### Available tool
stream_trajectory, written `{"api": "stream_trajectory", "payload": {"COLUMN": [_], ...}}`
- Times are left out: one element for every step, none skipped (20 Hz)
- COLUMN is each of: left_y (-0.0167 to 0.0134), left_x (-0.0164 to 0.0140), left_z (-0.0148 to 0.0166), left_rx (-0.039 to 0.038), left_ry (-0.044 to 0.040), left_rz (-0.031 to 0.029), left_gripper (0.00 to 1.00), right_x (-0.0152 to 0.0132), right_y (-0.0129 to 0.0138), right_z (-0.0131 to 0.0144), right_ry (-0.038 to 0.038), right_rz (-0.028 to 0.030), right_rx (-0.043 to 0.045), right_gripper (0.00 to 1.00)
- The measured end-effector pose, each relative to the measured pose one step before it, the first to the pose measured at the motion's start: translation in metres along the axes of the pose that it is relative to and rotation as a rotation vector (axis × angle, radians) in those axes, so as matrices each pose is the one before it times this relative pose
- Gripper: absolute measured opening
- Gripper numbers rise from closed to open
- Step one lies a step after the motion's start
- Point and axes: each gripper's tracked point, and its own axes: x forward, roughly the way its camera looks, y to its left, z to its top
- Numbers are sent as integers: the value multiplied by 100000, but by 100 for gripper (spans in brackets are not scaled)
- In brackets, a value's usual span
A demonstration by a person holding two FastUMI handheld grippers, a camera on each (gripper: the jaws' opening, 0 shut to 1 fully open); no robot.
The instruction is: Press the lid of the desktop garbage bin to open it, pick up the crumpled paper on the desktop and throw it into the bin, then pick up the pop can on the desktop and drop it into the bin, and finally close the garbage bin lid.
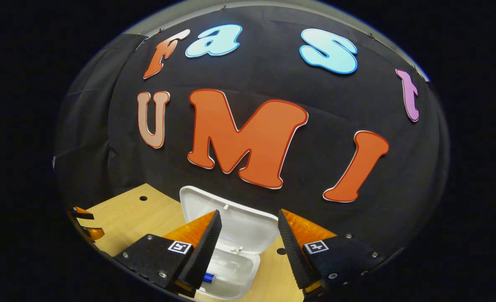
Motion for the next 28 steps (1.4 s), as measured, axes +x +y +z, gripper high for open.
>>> {"api": "stream_trajectory", "payload": {"left_y": [471,445,543,547,542,504,384,464,506,467,437,292,305,247,104,14,-199,28,35,-88,-256,-227,-182,-227,-167,-152,-81,-125], "left_x": [-134,-231,-125,-208,-258,-122,-127,-197,-117,-115,-44,-17,64,-14,126,155,183,178,113,183,79,95,75,43,6,201,212,100], "left_z": [-41,-100,-125,-26,-53,-95,-133,-18,-254,-204,-175,-104,-241,-225,-202,-87,35,11,-29,6,-80,-27,-11,-52,-115,-91,-111,-122], "left_rx": [-616,-604,-496,-404,-381,-721,-1020,-998,-751,-538,-398,-407,-331,-350,-300,2,407,678,531,273,225,469,601,719,796,707,401,298], "left_ry": [-67,-69,-105,-17,-102,-8,106,99,215,238,275,319,383,548,730,453,41,54,24,319,342,110,85,146,144,470,397,517], "left_rz": [1103,999,1055,1168,1156,1070,857,855,1005,889,691,398,309,105,-435,-732,-977,-838,-730,-1039,-1059,-1079,-1082,-1157,-981,-782,-534,-660], "left_gripper": [88,88,88,87,90,87,87,88,88,88,88,87,88,88,88,88,88,88,88,88,88,88,87,88,88,88,88,88], "right_x": [551,340,550,557,360,597,704,736,658,606,431,319,16,-66,-426,-339,-368,-351,-496,-390,-397,-363,-394,-352,-436,-323,-231,-160], "right_y": [-121,-114,166,227,-31,-77,348,262,26,26,175,141,356,321,313,131,45,359,355,286,144,179,162,161,117,187,87,-67], "right_z": [722,625,1031,468,172,161,-183,-254,-473,-643,-732,-821,-174,-902,-303,-582,-263,-281,-424,-582,-575,-562,-664,-565,-610,-703,-786,-688], "right_ry": [-1254,-885,-1312,-678,-85,111,910,856,1756,2471,2726,3655,142,2976,1369,1553,-385,237,1136,1315,934,795,800,675,506,1137,1198,1357], "right_rz": [-360,-276,168,432,-834,-928,239,351,-295,-319,-171,-104,1041,948,198,-474,-673,657,508,483,359,75,-161,-413,-335,-14,-435,-755], "right_rx": [-34,-68,267,314,534,741,1045,960,974,997,1273,1181,3130,640,569,-852,-313,195,1065,1287,1252,834,446,290,256,-425,-467,-570], "right_gripper": [82,82,82,82,82,82,82,82,82,82,82,82,82,81,81,81,81,80,80,80,80,80,80,80,80,80,80,80]}}
